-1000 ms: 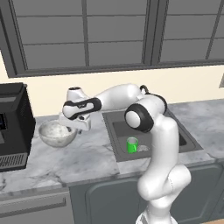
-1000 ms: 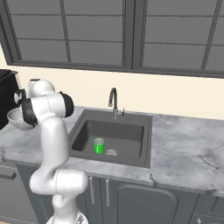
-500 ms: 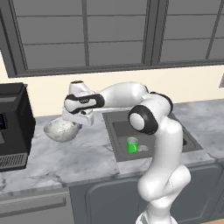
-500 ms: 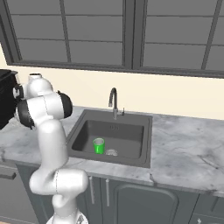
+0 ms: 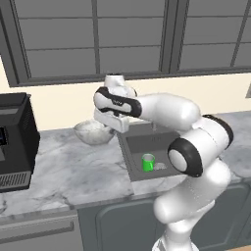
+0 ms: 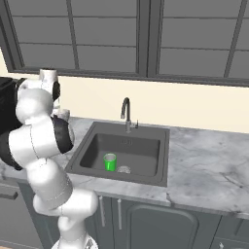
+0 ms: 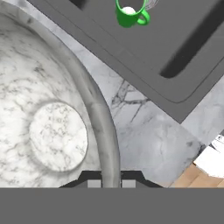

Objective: Pick the mug and place it in the sink. Pick the bowl and place it in the open cabinet and then close the cabinet.

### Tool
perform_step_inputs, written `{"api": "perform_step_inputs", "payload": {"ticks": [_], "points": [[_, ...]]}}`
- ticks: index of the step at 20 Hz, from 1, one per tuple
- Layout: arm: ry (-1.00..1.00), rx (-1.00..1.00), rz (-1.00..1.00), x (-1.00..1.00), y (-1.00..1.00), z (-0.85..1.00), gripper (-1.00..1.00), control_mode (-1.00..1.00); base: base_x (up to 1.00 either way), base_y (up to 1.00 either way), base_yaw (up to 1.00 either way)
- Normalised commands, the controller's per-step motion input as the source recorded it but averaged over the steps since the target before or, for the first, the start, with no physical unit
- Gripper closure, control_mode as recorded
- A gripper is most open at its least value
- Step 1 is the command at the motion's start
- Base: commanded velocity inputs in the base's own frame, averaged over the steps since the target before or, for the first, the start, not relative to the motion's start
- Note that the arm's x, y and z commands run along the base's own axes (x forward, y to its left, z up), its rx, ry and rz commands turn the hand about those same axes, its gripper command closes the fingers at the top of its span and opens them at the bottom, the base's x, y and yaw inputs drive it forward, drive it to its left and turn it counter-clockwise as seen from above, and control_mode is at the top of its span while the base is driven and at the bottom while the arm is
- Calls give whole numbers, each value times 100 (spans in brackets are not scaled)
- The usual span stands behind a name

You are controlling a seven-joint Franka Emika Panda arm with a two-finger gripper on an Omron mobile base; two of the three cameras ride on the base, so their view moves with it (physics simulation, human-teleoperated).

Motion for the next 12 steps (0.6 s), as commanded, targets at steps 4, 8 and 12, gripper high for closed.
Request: {"api": "perform_step_inputs", "payload": {"ticks": [4,8,12], "points": [[-2,10,-16,-98,-98,89,100,-100,0,0,0],[-4,0,-7,-95,-94,81,100,-100,0,0,0],[-10,0,0,-97,-66,74,100,-100,0,0,0]]}}
